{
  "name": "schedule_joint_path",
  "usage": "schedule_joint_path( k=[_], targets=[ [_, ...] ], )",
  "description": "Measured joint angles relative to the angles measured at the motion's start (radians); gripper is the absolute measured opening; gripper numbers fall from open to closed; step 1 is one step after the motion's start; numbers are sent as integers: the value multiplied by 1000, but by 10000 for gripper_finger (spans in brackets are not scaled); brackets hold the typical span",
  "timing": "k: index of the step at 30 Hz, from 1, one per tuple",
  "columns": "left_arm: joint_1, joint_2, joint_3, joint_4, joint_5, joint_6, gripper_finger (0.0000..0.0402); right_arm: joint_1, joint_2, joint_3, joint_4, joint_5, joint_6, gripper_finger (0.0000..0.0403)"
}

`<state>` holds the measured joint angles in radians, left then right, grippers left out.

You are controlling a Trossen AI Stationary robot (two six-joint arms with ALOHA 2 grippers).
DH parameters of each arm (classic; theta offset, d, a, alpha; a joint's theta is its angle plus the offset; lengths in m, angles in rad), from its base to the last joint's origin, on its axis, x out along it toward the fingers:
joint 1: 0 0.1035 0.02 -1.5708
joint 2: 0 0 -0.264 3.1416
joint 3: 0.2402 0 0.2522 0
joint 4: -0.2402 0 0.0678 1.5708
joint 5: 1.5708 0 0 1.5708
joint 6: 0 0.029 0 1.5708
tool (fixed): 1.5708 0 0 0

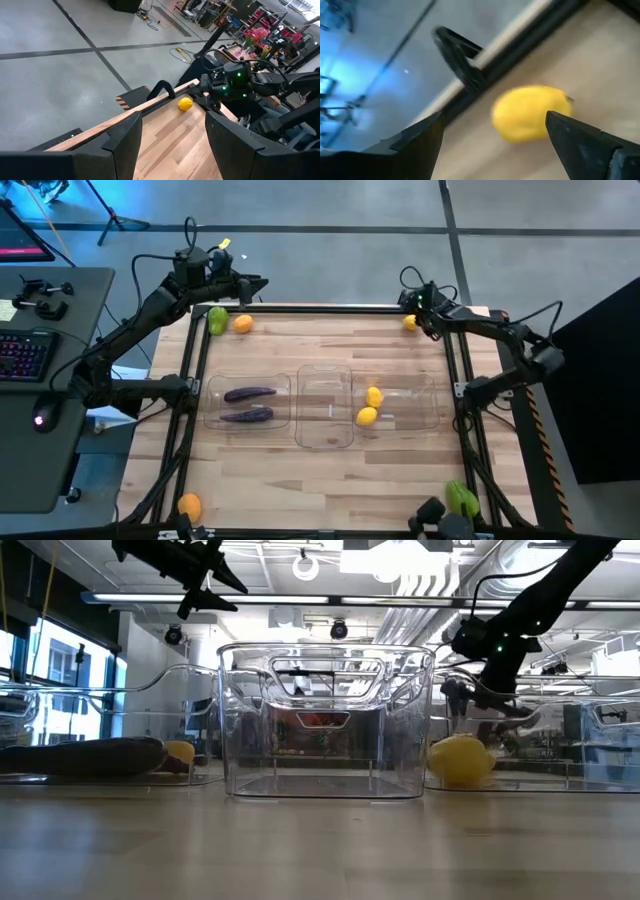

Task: Sort produce into baskets
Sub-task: Put the lemon into the right transparent bin

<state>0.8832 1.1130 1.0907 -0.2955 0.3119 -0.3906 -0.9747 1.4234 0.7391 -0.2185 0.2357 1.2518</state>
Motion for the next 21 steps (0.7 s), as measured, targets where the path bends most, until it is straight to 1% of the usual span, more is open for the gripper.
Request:
schedule_joint_path(
  k=[3, 9, 13, 17, 21],
  targets=[
    [0, 0, 0, 0, 0, 0, 207, -3, 18, 0, 0, 9, 16, 339],
    [0, 0, 0, -1, 0, 19, 207, -3, 66, 0, -105, 44, 102, 339],
    [0, 0, 0, -5, 0, 37, 207, -3, 83, 0, -98, 68, 113, 339],
    [0, 0, 0, -5, 0, 38, 207, -3, 84, 0, -95, 118, 182, 339],
    [0, 0, 0, -15, 0, 38, 207, -8, 91, 0, -88, 106, 210, 339]
  ],
)
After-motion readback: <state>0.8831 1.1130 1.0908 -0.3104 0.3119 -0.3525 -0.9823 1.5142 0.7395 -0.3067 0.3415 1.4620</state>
